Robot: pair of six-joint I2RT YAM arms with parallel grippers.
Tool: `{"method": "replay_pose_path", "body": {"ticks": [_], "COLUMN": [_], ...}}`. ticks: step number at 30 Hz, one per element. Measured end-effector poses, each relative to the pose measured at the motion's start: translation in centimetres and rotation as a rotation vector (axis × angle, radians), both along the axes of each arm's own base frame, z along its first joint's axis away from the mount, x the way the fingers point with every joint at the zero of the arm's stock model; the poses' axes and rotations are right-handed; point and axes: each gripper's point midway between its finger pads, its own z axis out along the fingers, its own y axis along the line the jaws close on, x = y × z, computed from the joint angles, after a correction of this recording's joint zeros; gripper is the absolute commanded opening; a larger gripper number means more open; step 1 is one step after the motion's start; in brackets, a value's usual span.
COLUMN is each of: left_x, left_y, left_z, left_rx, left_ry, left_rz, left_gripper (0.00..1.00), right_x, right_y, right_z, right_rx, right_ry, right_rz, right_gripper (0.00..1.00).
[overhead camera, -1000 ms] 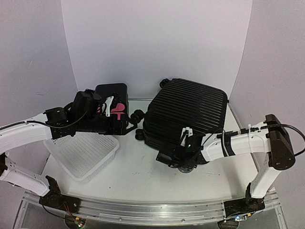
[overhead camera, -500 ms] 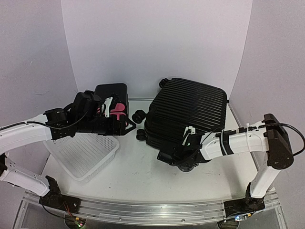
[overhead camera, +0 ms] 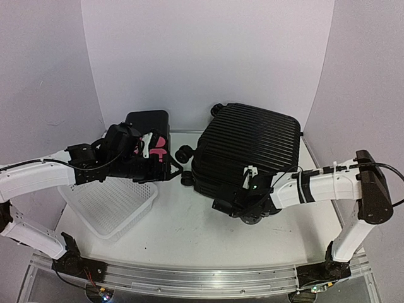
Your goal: Open, take out, and arrange the luggage
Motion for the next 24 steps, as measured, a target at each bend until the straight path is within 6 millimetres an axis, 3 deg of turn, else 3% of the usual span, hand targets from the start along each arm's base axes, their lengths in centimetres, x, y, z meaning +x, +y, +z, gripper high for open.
{"method": "replay_pose_path", "body": {"ticks": [8, 18, 22, 23, 24], "left_x": [1.5, 4.6, 5.7, 6.0, 6.2], "left_y": [-1.5, -5.1, -5.4, -5.3, -5.3], "left_z": [-1.7, -4.5, -4.9, -4.7, -4.3], "left_rx": [-0.047, -0.12, -0.134, -0.136, -0.14], "left_ry": [0.157, 0.306, 0.32, 0.311, 0.301], "left_rz": [0.111, 0.234, 0.291, 0.302, 0.307], "left_gripper": [0.99, 1.0, 0.99, 0.99, 0.99], "right_x": [-0.6, -1.3, -1.5, -1.7, -1.8], "right_y": [-1.0, -3.2, -4.1, -4.4, -4.7], "right_z": [1.0, 0.3, 0.3, 0.4, 0.5], "right_rx": [-0.093, -0.173, -0.165, -0.158, -0.147], "right_ry": [0.092, 0.124, 0.115, 0.113, 0.113], "right_rz": [0.177, 0.299, 0.304, 0.304, 0.3], "right_gripper": [0.0, 0.0, 0.0, 0.02, 0.12]}}
